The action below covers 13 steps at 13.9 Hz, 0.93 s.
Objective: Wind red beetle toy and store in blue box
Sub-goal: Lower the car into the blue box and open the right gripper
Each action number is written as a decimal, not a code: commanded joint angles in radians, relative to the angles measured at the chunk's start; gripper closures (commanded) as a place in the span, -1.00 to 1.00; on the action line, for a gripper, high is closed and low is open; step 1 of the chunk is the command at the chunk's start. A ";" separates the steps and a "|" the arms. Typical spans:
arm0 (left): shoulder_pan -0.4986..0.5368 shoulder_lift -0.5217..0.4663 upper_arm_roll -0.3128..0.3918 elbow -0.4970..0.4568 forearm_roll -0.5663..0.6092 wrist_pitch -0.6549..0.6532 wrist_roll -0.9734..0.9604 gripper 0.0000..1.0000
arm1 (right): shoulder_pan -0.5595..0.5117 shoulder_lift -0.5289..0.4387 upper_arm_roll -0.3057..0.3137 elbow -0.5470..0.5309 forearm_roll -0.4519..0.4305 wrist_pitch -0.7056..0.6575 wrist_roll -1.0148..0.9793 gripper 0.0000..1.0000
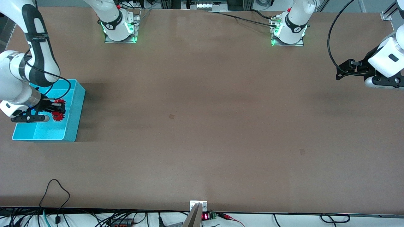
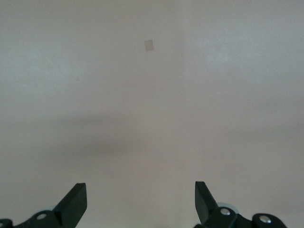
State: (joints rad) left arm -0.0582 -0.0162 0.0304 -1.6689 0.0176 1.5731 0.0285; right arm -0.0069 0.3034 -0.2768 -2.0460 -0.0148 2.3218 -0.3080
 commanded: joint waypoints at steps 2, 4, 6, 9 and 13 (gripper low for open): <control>-0.003 -0.005 -0.010 0.015 0.004 -0.021 0.005 -1.00 | -0.024 0.046 -0.024 -0.005 0.015 0.008 -0.002 1.00; -0.003 -0.005 -0.012 0.015 0.004 -0.019 0.005 -1.00 | -0.033 0.100 -0.024 -0.008 0.015 0.050 0.000 1.00; -0.003 -0.005 -0.012 0.015 0.004 -0.021 0.007 -1.00 | -0.036 0.137 -0.025 -0.008 0.013 0.067 -0.003 1.00; -0.003 -0.005 -0.010 0.015 0.004 -0.021 0.007 -1.00 | -0.056 0.166 -0.024 -0.008 0.015 0.073 -0.042 1.00; -0.003 -0.005 -0.010 0.015 0.004 -0.021 0.007 -1.00 | -0.059 0.190 -0.024 -0.008 0.015 0.080 -0.042 0.26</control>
State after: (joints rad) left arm -0.0598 -0.0163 0.0217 -1.6677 0.0176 1.5714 0.0285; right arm -0.0545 0.4879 -0.3057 -2.0581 -0.0147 2.3942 -0.3253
